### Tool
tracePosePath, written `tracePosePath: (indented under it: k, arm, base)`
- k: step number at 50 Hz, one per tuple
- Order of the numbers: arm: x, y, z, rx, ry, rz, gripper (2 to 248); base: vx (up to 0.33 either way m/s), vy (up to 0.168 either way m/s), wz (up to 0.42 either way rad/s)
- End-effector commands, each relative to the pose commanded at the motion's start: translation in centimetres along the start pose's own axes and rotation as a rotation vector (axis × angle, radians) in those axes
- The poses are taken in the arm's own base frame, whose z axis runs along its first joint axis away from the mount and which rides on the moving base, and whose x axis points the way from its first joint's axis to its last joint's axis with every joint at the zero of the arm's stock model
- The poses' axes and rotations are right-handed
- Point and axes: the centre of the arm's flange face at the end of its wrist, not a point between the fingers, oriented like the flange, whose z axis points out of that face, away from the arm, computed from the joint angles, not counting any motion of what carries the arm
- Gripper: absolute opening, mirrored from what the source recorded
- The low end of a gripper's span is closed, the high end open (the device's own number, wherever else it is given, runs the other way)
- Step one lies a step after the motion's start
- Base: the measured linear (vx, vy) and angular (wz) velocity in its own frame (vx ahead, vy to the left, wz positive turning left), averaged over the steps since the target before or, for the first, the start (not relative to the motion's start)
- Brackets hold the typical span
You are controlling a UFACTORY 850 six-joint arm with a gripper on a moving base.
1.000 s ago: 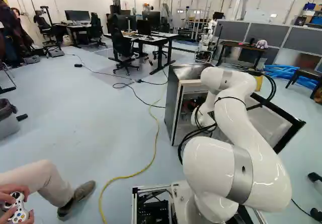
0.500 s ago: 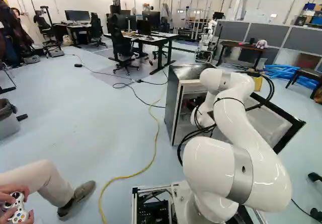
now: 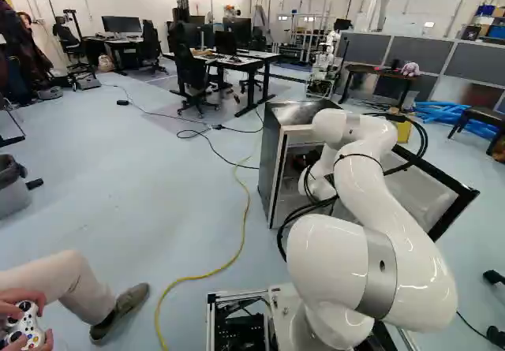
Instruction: Grab a drink from the fridge
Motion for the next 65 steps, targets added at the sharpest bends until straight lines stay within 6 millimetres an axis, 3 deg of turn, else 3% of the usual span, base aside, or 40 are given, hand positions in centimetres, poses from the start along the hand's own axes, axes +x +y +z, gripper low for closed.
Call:
tracePosePath:
  k: [15,16,21,22,47,65]
  arm:
    - [0.0,0.0,0.0,0.000,0.001,0.000,133]
    - [0.0,0.0,0.0,0.000,0.001,0.000,103]
    - [0.0,0.0,0.0,0.000,0.001,0.000,103]
    - [0.0,0.0,0.0,0.000,0.001,0.000,86]
    - [0.1,0.0,0.0,0.000,0.001,0.000,86]
    - [2.2,0.1,-0.4,-0.001,0.009,-0.004,86]
  base:
    - [0.000,0.000,0.000]
    - [0.000,0.000,0.000]
    - [0.000,0.000,0.000]
    - [0.000,0.000,0.000]
    - [0.000,0.000,0.000]
    - [0.000,0.000,0.000]
